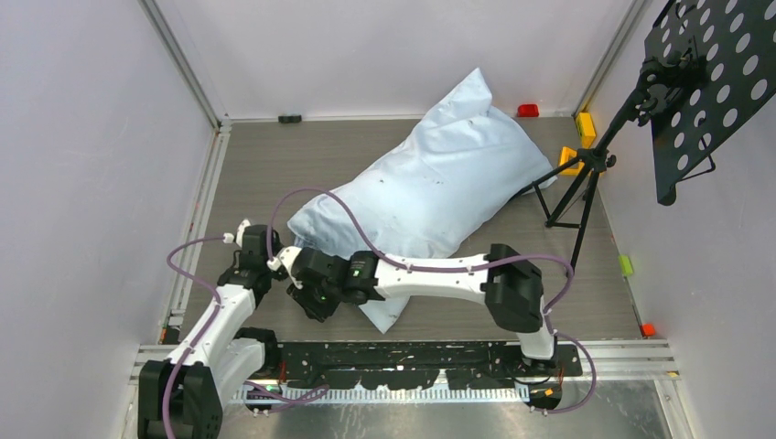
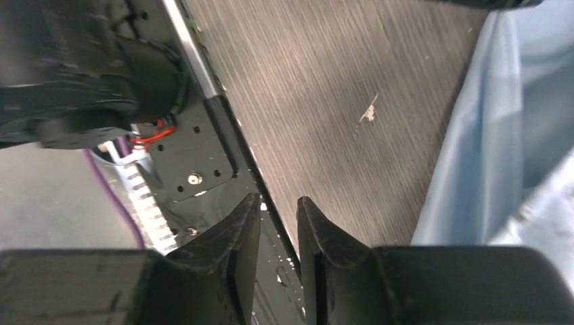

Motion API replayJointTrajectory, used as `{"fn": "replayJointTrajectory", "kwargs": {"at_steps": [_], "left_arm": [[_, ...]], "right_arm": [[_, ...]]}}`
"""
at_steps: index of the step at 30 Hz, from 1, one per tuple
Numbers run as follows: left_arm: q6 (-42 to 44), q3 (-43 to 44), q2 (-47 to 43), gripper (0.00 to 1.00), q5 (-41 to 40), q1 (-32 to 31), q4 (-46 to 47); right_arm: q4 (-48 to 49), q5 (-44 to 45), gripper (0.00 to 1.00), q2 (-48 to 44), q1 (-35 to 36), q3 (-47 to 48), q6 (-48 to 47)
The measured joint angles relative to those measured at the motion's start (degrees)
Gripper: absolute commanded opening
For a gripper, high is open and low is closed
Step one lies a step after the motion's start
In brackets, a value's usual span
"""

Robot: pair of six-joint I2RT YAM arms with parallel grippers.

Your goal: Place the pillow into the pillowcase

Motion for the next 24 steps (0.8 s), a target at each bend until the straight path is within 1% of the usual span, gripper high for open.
{"fn": "replayJointTrajectory", "kwargs": {"at_steps": [3, 7, 10, 14, 18, 20, 24], "left_arm": [[0.0, 0.0, 0.0, 0.00, 0.0, 0.0, -0.3], [0.0, 0.0, 0.0, 0.00, 0.0, 0.0, -0.7], [0.0, 0.0, -0.2, 0.00, 0.0, 0.0, -1.2], [0.0, 0.0, -0.6, 0.00, -0.1, 0.0, -1.8], [0.0, 0.1, -1.2, 0.00, -0.1, 0.0, -2.3], [0.0, 0.1, -1.4, 0.00, 0.0, 0.0, -2.4], [0.0, 0.2, -1.5, 0.00, 0.0, 0.0, -2.5]], "right_arm": [[-0.3, -0.1, 0.38, 3.0, -0.5, 0.0, -0.3], [-1.4, 3.9, 0.43, 4.5, -2.1, -0.1, -1.2], [-1.5, 8.6, 0.44, 4.5, -3.7, 0.0, -2.3], [-3.6, 17.2, 0.47, 4.8, -4.9, 1.0, -5.3], [-3.8, 25.5, 0.52, 5.1, -4.7, 1.9, -9.3], [-3.3, 28.8, 0.55, 5.1, -4.3, 2.0, -11.6], [-0.8, 34.0, 0.58, 5.1, -3.4, 2.1, -16.8]]}}
